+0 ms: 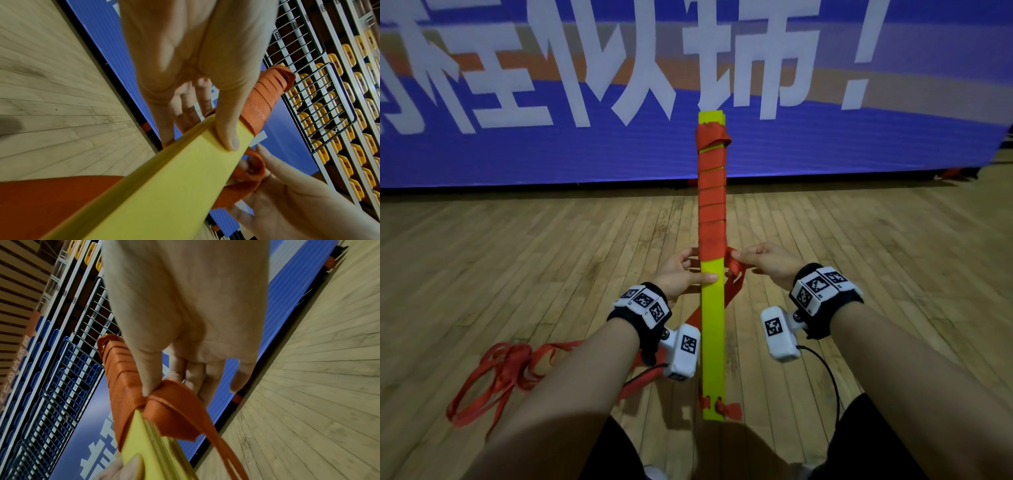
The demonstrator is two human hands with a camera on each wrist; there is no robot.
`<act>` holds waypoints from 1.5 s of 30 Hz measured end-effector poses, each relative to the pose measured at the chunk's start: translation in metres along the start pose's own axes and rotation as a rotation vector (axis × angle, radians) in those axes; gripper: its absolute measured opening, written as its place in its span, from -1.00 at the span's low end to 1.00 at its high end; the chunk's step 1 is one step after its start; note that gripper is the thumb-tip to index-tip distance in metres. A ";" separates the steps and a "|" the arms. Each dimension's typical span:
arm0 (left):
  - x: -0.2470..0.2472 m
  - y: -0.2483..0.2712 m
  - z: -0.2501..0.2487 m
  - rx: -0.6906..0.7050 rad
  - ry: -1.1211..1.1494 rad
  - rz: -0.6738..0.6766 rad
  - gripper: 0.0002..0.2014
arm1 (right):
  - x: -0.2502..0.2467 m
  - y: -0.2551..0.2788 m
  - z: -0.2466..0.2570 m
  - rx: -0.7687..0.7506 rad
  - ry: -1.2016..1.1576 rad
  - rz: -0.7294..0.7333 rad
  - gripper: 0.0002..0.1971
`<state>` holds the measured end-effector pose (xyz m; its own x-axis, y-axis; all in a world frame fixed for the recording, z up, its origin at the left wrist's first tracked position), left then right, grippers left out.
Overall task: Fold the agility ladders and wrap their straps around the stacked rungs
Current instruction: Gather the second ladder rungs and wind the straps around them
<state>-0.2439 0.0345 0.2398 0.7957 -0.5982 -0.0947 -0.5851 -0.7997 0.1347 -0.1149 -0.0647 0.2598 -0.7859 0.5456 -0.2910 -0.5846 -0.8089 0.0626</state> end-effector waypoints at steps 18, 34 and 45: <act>-0.016 -0.008 0.000 0.027 -0.003 -0.128 -0.40 | -0.002 0.002 0.001 0.004 0.127 0.050 -0.70; -0.009 -0.002 0.002 -0.018 0.047 -0.043 -0.54 | 0.016 0.007 -0.014 0.096 0.137 0.255 -0.59; -0.009 0.001 0.000 -0.003 0.011 -0.041 -0.51 | 0.009 0.004 -0.009 0.083 -0.068 0.237 -0.78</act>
<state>-0.2520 0.0391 0.2411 0.8208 -0.5642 -0.0890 -0.5514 -0.8234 0.1339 -0.1223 -0.0653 0.2486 -0.9132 0.3584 -0.1941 -0.3946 -0.8968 0.2003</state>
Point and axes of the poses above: each hand's wrist, its own y-axis away from the middle knuckle, its own x-axis out of the palm, z = x × y, the point moved 7 cm from there along -y, towards the middle knuckle, and after that the axes turned 14 degrees about -z, right-handed, at the moved point
